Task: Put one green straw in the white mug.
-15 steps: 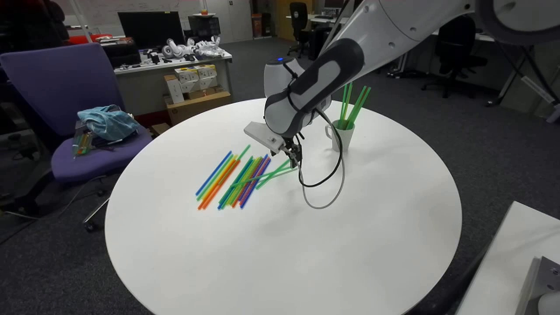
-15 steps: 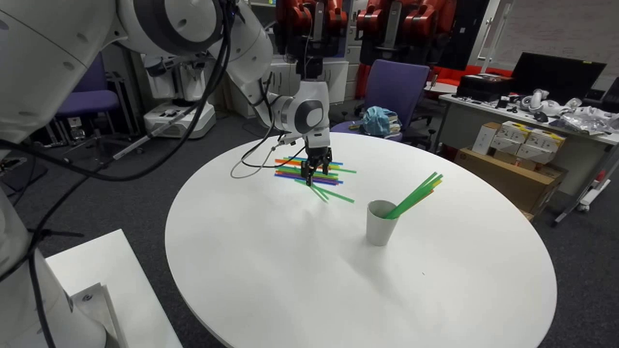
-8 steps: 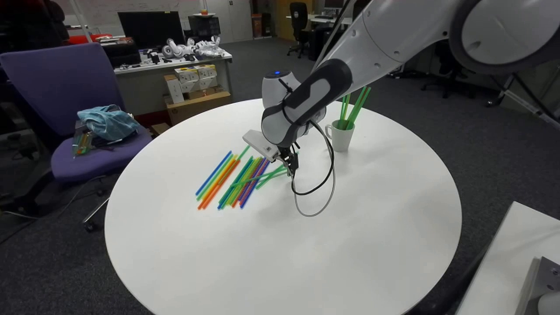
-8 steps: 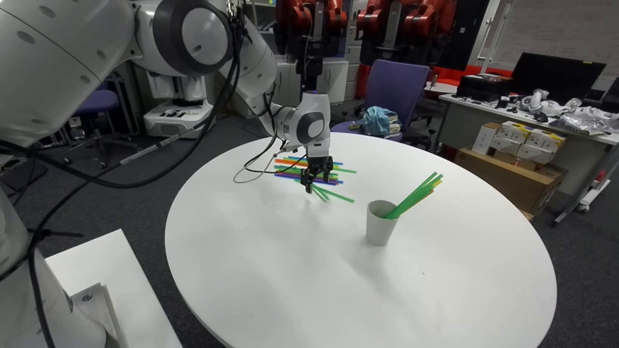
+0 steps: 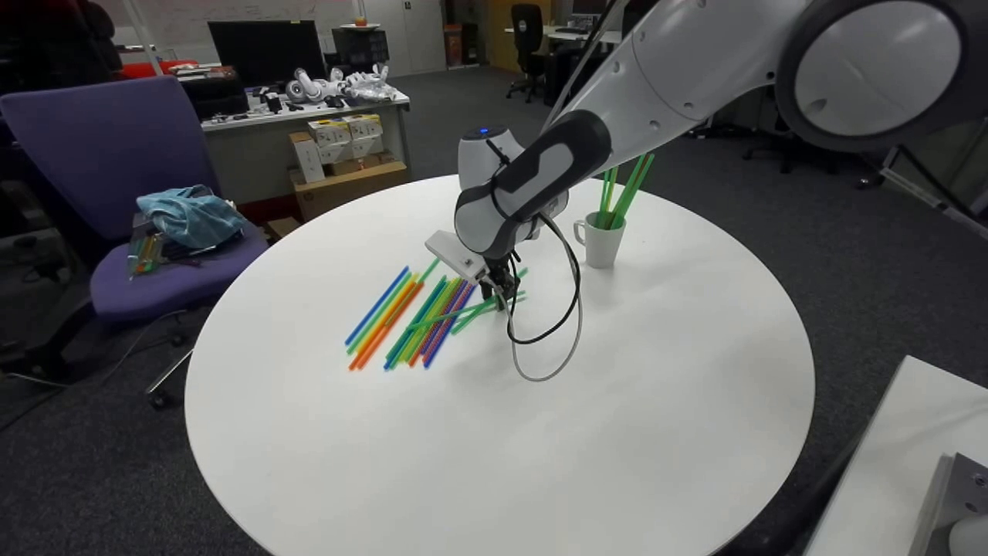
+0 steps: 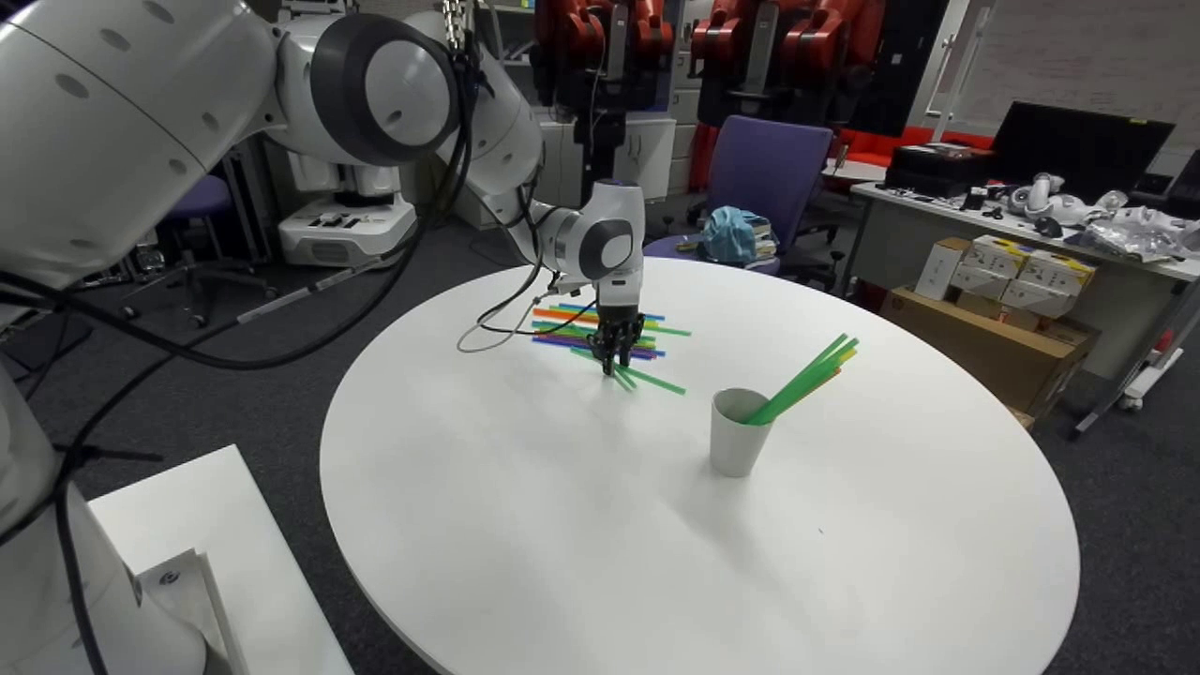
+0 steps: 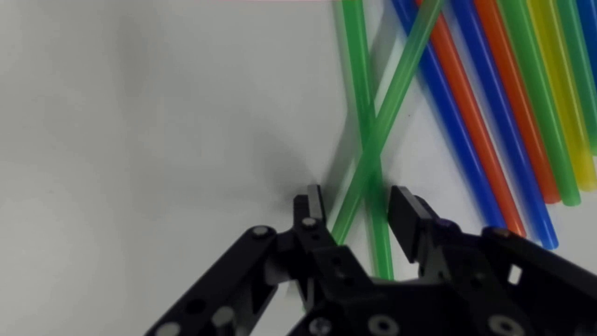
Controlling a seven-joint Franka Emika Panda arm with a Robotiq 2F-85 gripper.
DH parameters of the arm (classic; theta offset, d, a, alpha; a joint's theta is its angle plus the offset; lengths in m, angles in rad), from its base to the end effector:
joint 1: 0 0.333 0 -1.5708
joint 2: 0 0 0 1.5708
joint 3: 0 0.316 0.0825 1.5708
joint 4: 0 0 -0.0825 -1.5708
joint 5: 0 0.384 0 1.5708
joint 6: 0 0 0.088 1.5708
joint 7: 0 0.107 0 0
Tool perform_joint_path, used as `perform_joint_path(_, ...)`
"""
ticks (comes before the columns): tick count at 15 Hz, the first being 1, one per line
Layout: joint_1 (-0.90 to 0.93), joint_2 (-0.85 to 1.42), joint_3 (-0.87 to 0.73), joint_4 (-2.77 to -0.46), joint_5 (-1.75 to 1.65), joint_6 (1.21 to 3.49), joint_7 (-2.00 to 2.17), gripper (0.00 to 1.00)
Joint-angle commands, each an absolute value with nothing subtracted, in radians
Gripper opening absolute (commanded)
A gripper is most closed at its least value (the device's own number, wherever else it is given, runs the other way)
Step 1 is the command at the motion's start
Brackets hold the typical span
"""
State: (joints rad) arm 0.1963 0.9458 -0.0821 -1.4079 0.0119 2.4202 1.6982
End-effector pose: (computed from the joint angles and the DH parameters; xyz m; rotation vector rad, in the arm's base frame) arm 0.7241 0.0951 0.1393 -2.2215 2.1897 -0.1370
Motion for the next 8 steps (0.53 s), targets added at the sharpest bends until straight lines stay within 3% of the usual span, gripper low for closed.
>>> perform_joint_path(1, 0.195, 0.963, -0.086, -1.354, 0.032, 2.37, 1.703, 0.14)
perform_joint_path(3, 0.194, 0.967, -0.086, -1.345, 0.032, 2.367, 1.702, 0.01)
perform_joint_path(5, 0.194, 0.969, -0.086, -1.341, 0.032, 2.366, 1.702, 0.0)
perform_joint_path(8, 0.196, 0.973, -0.087, -1.337, 0.031, 2.366, 1.703, 0.24)
